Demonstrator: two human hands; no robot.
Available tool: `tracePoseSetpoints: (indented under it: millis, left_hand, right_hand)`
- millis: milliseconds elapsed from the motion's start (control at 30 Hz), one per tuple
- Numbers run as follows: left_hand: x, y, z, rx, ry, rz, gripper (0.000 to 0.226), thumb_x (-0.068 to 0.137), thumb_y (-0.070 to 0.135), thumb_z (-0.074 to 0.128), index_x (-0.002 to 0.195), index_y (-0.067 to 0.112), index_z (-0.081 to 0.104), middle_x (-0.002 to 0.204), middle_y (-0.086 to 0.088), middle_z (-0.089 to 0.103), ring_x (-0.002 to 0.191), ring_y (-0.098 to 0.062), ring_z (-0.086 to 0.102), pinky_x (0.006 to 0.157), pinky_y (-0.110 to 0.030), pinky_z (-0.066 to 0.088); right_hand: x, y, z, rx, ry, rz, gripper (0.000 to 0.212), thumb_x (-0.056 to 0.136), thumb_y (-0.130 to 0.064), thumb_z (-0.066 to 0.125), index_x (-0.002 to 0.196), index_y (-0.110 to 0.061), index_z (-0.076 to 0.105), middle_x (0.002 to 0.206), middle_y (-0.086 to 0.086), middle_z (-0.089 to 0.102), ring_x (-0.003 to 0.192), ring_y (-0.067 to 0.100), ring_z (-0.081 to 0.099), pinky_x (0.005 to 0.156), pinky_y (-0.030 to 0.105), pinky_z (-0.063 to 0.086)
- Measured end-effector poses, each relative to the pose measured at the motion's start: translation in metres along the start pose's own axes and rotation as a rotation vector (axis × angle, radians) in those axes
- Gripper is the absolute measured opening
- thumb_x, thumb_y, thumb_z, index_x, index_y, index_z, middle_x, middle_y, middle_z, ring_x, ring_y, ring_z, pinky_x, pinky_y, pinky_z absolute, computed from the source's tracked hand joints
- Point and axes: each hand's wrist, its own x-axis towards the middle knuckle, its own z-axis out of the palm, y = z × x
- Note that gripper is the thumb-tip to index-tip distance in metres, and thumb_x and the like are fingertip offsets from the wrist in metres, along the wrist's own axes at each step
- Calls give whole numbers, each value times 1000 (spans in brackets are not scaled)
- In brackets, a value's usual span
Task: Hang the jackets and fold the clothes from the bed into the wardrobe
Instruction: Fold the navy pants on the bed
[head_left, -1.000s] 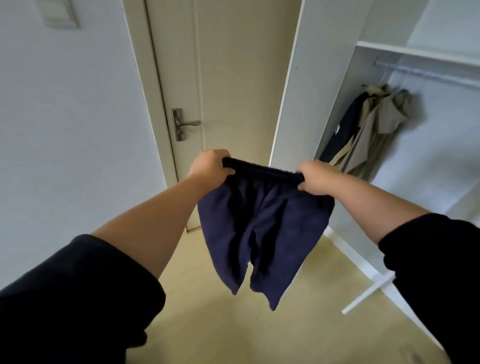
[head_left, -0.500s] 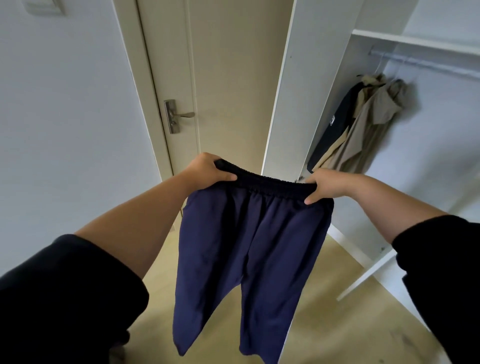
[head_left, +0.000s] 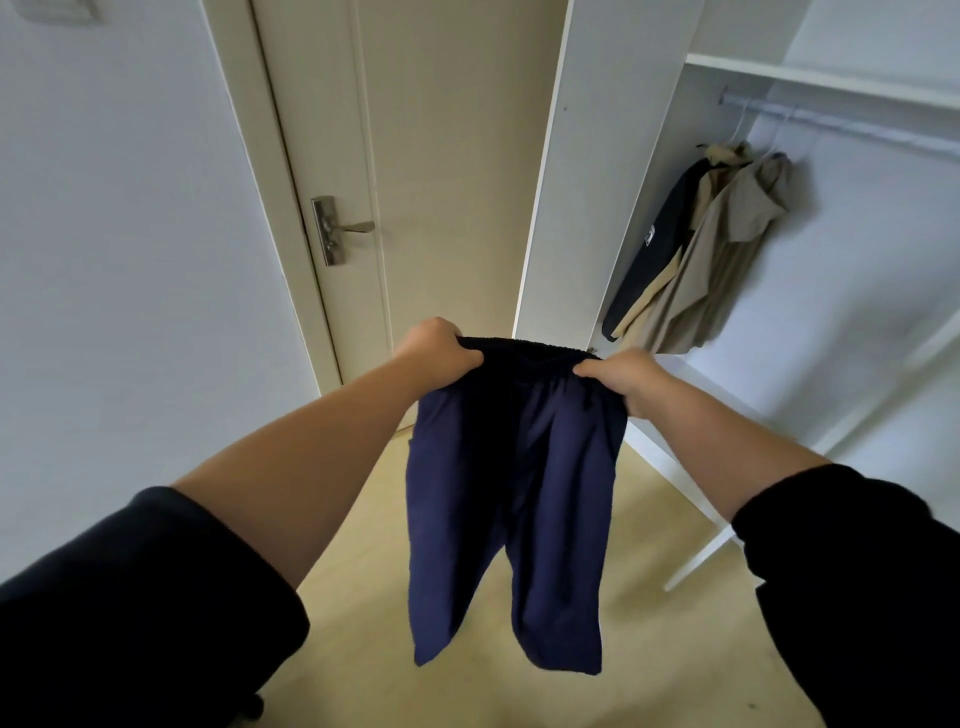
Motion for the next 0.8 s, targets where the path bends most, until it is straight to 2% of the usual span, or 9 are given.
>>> tracePoseSetpoints:
  millis: [133, 233, 333, 400, 500, 567, 633, 700, 800]
  left_hand:
    - [-3, 16, 12, -132, -90, -4, 29, 81, 24, 64, 61, 11, 46, 60, -1, 41, 55, -16, 39, 48, -23, 30]
    - [-7, 22, 17, -323, -130, 15, 19, 83, 21, 66, 69, 12, 57, 61, 2, 47, 54, -11, 43, 43, -16, 35]
    - [-10, 24, 18, -375, -134, 56, 11, 84, 17, 65, 76, 10, 61, 65, 2, 51, 58, -11, 49, 48, -17, 40]
    - [-8, 20, 13, -277, -132, 107, 10, 82, 15, 65, 81, 6, 62, 70, -1, 52, 65, -15, 50, 54, -21, 40]
    - [-2, 4, -4, 78, -68, 160, 10, 81, 12, 62, 90, 9, 64, 80, -3, 56, 78, -22, 53, 62, -24, 42]
    - [1, -11, -17, 251, 10, 165, 15, 82, 10, 59, 95, 12, 65, 88, -4, 58, 84, -23, 55, 67, -28, 43]
    - [2, -22, -26, 265, 37, 178, 14, 82, 8, 59, 92, 15, 65, 88, -2, 59, 86, -24, 56, 67, -29, 43]
    - [3, -24, -31, 277, -13, 237, 13, 81, 6, 60, 86, 18, 63, 85, 0, 59, 88, -24, 57, 69, -31, 45]
    - [4, -14, -35, 331, -224, 291, 19, 76, 3, 64, 85, 19, 59, 86, 1, 58, 89, -23, 56, 74, -32, 46]
  right_hand:
    - [-14, -7, 13, 186, -67, -35, 29, 81, -13, 75, 101, 3, 61, 104, 17, 67, 89, 28, 67, 84, 42, 55]
    - [-24, -7, 19, 264, -128, -104, 13, 82, -4, 70, 90, -1, 61, 103, 16, 67, 87, 25, 67, 80, 37, 55]
    - [-26, -6, 15, 242, -72, -179, 11, 80, -1, 70, 88, -5, 64, 99, 15, 69, 96, 30, 67, 88, 42, 55]
    - [-25, -6, 4, 212, -46, -214, 13, 77, 1, 68, 89, -6, 68, 101, 18, 69, 98, 33, 66, 93, 45, 52]
    - [-21, -3, -18, 165, -34, -230, 26, 75, 6, 59, 89, -11, 72, 99, 15, 71, 100, 33, 66, 93, 42, 53]
    - [-19, -1, -33, 114, -139, -190, 39, 76, 11, 50, 94, -13, 74, 102, 13, 71, 103, 32, 65, 90, 37, 53]
    - [-20, 3, -45, 71, -346, -131, 43, 78, 14, 46, 98, -12, 73, 104, 12, 71, 102, 29, 65, 83, 32, 53]
    - [-22, 4, -55, 62, -474, -100, 42, 78, 15, 46, 98, -10, 73, 101, 12, 71, 95, 27, 67, 77, 32, 55]
    - [-24, 1, -61, 128, -530, -105, 41, 76, 16, 44, 92, -8, 73, 92, 14, 71, 83, 26, 69, 67, 30, 57]
